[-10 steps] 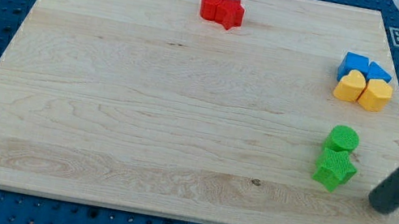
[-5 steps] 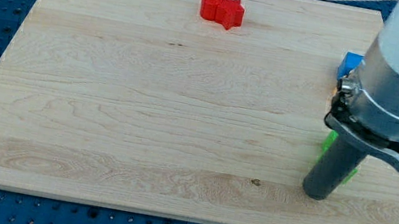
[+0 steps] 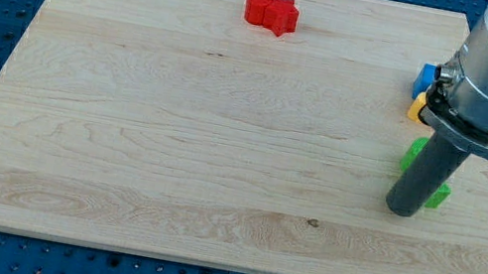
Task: Push the green blocks to the bottom of yellow blocks
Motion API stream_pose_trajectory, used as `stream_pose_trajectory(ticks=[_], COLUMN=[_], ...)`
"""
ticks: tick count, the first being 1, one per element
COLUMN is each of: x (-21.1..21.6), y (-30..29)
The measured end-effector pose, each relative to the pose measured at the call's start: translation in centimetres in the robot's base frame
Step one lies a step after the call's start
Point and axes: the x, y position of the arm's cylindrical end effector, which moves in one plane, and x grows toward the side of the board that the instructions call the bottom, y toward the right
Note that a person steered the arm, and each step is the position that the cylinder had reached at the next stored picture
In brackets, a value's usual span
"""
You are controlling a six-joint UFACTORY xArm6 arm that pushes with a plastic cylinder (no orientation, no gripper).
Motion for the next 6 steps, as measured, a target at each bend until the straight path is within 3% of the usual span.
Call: stream_pose_trajectory(ticks=[3,6], x=[1.0,-0.5], y=[0.0,3.9])
